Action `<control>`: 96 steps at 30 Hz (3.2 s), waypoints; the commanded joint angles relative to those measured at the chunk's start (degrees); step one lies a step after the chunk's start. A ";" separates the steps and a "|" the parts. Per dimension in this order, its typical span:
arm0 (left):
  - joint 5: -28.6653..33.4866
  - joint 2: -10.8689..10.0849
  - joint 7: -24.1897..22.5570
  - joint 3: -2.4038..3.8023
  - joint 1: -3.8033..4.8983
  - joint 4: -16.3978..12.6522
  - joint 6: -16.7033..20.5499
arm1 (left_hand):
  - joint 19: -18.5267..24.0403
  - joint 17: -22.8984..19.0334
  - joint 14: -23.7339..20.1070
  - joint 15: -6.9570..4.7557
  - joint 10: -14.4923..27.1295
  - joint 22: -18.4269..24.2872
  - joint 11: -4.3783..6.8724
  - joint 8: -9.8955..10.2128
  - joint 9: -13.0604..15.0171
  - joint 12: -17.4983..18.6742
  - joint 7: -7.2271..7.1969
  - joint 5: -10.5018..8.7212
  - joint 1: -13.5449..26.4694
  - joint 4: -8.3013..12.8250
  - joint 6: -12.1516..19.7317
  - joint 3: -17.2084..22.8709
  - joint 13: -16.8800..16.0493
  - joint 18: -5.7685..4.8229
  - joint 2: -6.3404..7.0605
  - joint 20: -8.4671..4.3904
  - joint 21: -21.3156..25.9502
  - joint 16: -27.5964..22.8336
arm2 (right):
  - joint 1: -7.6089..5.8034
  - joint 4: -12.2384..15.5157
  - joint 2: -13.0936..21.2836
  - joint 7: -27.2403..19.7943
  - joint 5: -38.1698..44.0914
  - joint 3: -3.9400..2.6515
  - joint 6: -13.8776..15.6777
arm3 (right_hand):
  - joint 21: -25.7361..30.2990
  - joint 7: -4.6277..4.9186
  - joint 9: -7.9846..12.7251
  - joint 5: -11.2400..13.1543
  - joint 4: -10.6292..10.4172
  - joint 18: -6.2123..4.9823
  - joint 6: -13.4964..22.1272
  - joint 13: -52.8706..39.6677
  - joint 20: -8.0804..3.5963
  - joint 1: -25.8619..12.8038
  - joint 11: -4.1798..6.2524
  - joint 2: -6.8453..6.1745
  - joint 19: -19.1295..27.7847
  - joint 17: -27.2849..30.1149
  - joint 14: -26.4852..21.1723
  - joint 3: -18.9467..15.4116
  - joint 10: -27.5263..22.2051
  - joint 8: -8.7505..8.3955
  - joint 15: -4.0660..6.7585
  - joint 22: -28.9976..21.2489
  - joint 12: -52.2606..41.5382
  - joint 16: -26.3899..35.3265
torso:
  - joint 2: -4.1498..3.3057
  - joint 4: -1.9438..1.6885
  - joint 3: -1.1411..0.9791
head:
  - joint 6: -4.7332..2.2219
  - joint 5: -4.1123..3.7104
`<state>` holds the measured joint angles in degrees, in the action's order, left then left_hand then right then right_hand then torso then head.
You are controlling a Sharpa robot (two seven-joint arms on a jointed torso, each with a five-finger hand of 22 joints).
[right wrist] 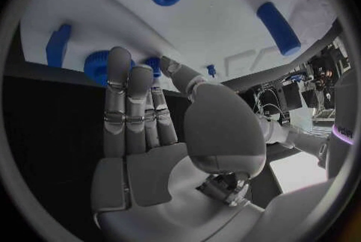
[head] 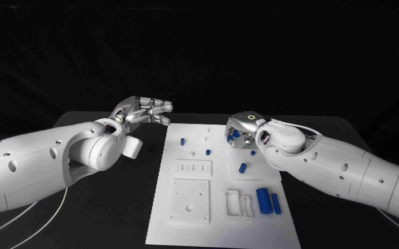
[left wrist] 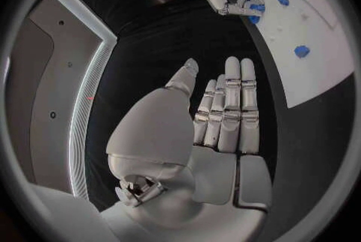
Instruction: Assemble the parts on the task board
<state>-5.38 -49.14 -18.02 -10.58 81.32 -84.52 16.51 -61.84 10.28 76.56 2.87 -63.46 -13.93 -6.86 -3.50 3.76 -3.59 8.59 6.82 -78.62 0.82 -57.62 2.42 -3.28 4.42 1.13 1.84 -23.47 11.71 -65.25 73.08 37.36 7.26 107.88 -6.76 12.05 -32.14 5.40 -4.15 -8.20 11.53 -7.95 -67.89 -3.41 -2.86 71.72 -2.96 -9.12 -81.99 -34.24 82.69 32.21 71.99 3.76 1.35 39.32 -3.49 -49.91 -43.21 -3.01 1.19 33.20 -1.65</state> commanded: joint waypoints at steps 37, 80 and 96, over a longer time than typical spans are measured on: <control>-0.18 0.46 -0.18 0.05 0.14 0.53 -0.83 | -0.01 0.11 -0.05 0.01 0.70 0.34 -0.06 -0.09 -0.02 0.18 0.04 -2.83 0.37 -0.26 0.52 -0.62 -0.10 -0.17 -0.18 0.11 -0.22 0.55 | 0.02 2.85 -3.27 11.66 7.19 -0.04 15.70 | -0.21 -1.07 -1.86 5.45 0.05 1.41 -5.18 -0.14 -1.78 2.68 1.55 0.83 0.75 -1.31 0.01 7.97 6.17 -0.04 1.78 8.92 0.08 -0.19 | -0.64 -0.34 0.11 | -0.72 0.38; -0.39 0.91 -0.16 0.02 0.13 0.87 -1.33 | 0.16 0.03 -0.36 0.10 0.79 0.60 -0.11 -0.10 -0.01 0.18 0.09 -2.98 -0.03 -0.04 0.62 -0.62 -0.10 -0.19 0.16 0.20 -0.08 0.36 | 0.56 -0.68 -8.54 11.04 7.68 0.29 12.54 | 2.18 -1.10 -1.52 5.42 0.21 1.50 -5.45 -0.13 -1.76 2.40 1.59 0.64 0.05 -1.44 0.01 7.82 6.29 -0.07 1.76 12.45 0.10 -0.37 | -1.19 -0.84 0.27 | -0.47 0.62; -0.40 0.85 -0.13 0.02 0.14 0.76 -1.30 | 0.12 0.02 -0.33 0.11 0.90 0.68 -0.14 -0.10 -0.02 0.19 0.11 -2.98 0.01 -0.03 0.69 -0.62 -0.09 -0.18 0.20 0.20 -0.11 0.35 | 0.57 -2.64 -9.39 12.43 8.11 1.41 11.30 | 2.89 -1.08 -1.74 5.39 0.57 1.43 -5.38 -0.14 -1.72 2.20 1.56 0.85 -0.18 -1.24 -0.03 7.83 6.21 -0.07 1.75 13.53 0.10 -0.39 | -1.38 -0.90 0.25 | -0.57 0.84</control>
<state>-5.60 -48.36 -17.80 -10.61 81.33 -83.60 15.95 -61.84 10.31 76.56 2.87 -62.84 -13.30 -7.07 -3.50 3.76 -3.59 8.79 4.17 -78.63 0.65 -57.42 1.93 -3.30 4.42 1.13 1.84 -23.46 11.94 -64.88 70.74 28.00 19.14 115.46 -5.54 24.74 -29.48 4.18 -5.86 -2.67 11.77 -5.77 -72.99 -3.52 -4.59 74.04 -3.79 -8.92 -81.90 -35.56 82.81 40.00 75.70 3.44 2.68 52.81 -3.19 -50.30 -44.55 -3.86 1.43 32.52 -0.86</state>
